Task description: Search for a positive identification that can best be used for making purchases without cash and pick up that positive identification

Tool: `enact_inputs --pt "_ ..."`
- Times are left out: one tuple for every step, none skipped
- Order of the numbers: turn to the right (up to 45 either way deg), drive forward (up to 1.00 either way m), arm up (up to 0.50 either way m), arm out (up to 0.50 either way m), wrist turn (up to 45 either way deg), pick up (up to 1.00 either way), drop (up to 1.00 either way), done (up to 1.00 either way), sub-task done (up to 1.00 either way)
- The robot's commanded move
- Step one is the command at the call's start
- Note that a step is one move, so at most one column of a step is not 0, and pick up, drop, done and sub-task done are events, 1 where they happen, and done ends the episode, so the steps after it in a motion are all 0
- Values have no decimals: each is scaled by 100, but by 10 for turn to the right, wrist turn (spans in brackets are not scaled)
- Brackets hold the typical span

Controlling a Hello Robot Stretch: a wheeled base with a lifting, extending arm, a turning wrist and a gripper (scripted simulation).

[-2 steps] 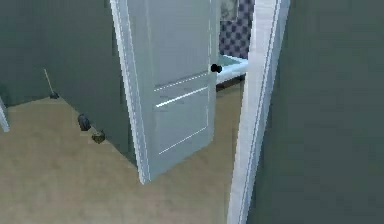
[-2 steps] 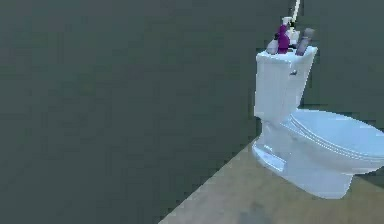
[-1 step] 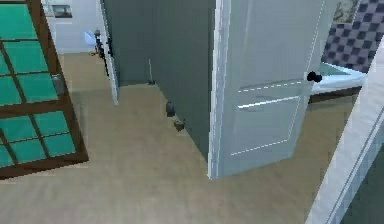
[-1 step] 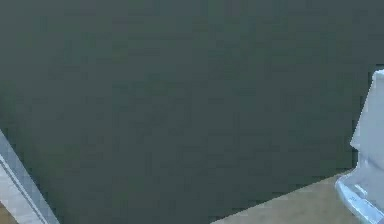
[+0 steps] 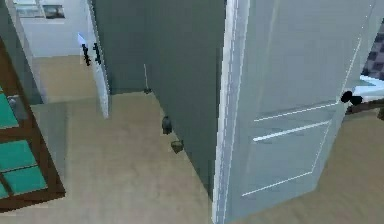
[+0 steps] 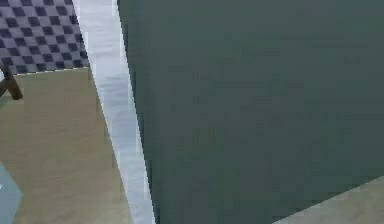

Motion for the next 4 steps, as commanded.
enact_inputs --pt "360 0 0 0 0 0 0 0 0" --pt "0 85 0 0 0 0 0 0 0" --pt "450 0 0 0 0 0 0 0 0" --pt "450 0 0 0 0 0 0 0 0"
